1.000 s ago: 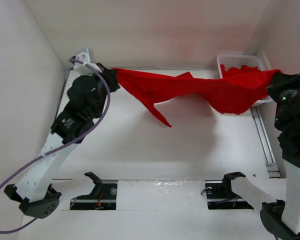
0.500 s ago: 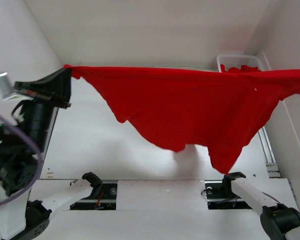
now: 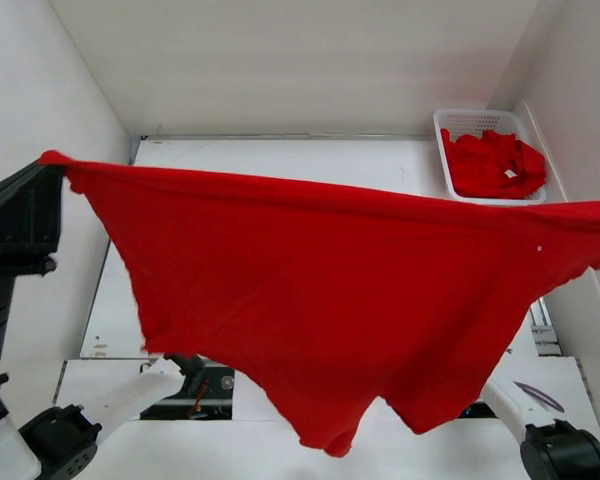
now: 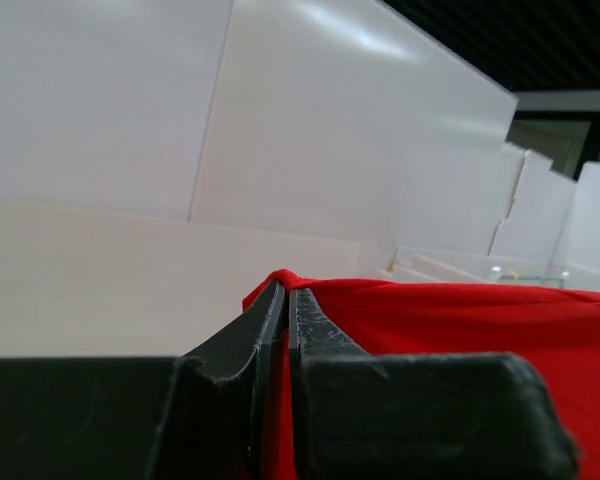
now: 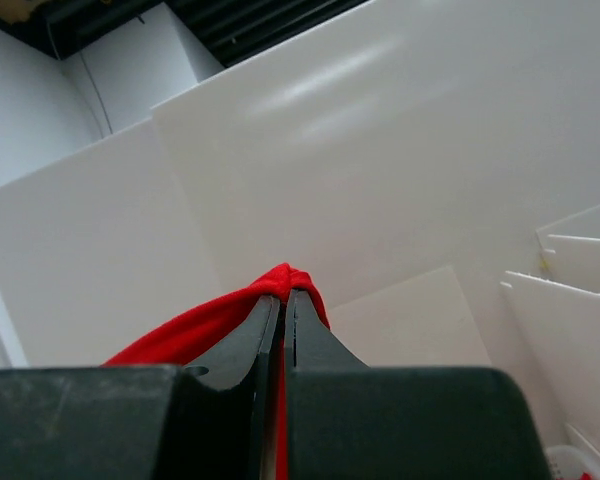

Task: Fold and stack the t-shirts
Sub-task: Flatten out the tshirt

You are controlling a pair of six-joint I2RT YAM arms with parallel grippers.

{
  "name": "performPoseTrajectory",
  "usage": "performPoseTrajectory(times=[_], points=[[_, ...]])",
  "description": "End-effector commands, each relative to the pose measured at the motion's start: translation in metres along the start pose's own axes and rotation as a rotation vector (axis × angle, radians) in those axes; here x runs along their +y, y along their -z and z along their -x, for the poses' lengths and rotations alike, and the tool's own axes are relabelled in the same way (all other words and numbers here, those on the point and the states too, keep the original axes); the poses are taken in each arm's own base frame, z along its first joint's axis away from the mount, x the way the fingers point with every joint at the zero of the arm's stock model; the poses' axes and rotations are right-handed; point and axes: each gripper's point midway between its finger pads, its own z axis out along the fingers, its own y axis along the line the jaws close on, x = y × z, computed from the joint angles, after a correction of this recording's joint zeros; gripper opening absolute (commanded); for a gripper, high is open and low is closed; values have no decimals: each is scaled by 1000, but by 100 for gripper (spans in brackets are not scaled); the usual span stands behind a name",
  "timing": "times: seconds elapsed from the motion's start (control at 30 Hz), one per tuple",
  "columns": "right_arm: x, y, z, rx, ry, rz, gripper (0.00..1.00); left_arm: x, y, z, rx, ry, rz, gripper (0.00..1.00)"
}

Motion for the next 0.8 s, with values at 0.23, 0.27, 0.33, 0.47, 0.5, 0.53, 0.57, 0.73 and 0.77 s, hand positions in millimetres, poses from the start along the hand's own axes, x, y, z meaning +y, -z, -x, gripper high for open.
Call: performPoseTrajectory(times=[0.23,0.27,0.33,0.47,0.5,0.53,0.57,0.73,0.77], points=[[-17,-71,-217,349,48,-54,0,84,-75,-195,312,-102,407,1],[-17,-71,-242,396,42,-42,0,91,-82,-237,370,-111,419,2],[-25,-66,-307,506,27,-45,0,97,-87,-289,467,-137,420,3],[-59,-46,-458,778,77,-145,0,164,-83,-402,691,-78,536,0],[-64,-41,-485,823,94,-160,0,179,-72,-454,812,1,504,0],[-73,-38,-508,859,112,-200,0,222,-64,-463,820,65,575,0],[-87,-29,-556,939,144,-226,0,239,-58,-479,845,111,578,0],[-122,-24,-655,1099,164,-279,0,300,-64,-547,887,201,462,0],[-128,-26,-668,1114,164,-283,0,320,-56,-574,929,204,487,0]])
